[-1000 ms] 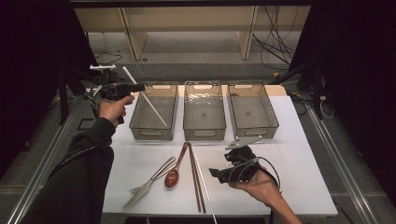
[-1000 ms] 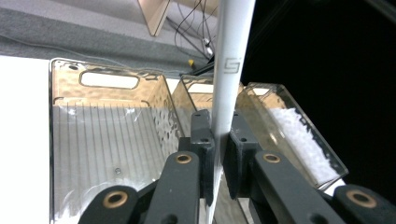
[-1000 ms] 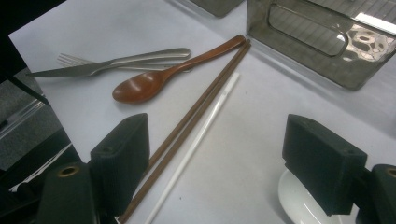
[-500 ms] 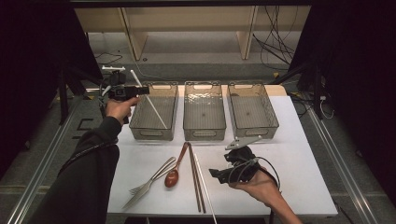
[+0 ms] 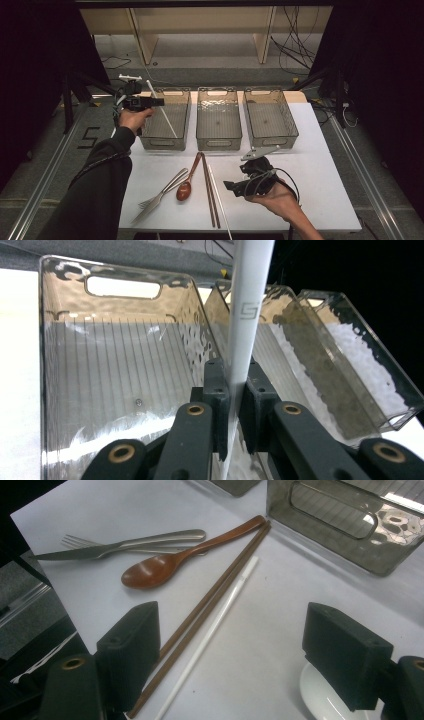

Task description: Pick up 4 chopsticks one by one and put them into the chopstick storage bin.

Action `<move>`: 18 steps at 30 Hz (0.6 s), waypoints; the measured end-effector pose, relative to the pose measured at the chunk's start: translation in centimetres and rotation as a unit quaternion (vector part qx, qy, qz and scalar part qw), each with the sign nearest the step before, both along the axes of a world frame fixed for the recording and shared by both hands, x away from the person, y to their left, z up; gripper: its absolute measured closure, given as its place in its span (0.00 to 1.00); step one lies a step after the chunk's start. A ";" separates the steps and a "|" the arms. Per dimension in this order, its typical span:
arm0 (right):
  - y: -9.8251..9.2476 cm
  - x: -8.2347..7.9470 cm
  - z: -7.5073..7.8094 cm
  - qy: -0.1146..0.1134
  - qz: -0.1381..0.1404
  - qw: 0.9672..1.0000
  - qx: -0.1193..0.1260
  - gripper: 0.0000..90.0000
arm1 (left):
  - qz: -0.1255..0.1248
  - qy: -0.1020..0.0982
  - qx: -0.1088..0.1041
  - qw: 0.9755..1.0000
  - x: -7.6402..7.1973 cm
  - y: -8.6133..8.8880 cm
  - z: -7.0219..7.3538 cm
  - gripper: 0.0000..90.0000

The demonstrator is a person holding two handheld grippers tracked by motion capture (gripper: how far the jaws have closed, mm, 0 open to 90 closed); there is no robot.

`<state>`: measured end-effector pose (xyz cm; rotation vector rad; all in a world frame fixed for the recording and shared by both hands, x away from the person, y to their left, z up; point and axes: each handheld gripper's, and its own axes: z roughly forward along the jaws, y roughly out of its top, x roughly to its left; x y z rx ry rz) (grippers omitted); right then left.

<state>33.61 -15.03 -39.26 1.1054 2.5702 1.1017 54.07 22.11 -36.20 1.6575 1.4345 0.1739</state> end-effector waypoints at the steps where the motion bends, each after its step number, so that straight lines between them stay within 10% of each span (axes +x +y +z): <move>1: 0.0 0.0 0.0 0.000 0.001 1.000 0.000 0.27 | -0.001 0.002 0.002 1.000 0.0 -0.1 -0.1 0.92; 18: 0.1 0.0 0.0 0.002 0.005 1.000 -0.001 0.27 | 0.008 0.004 0.022 1.000 0.4 -0.6 -0.7 0.74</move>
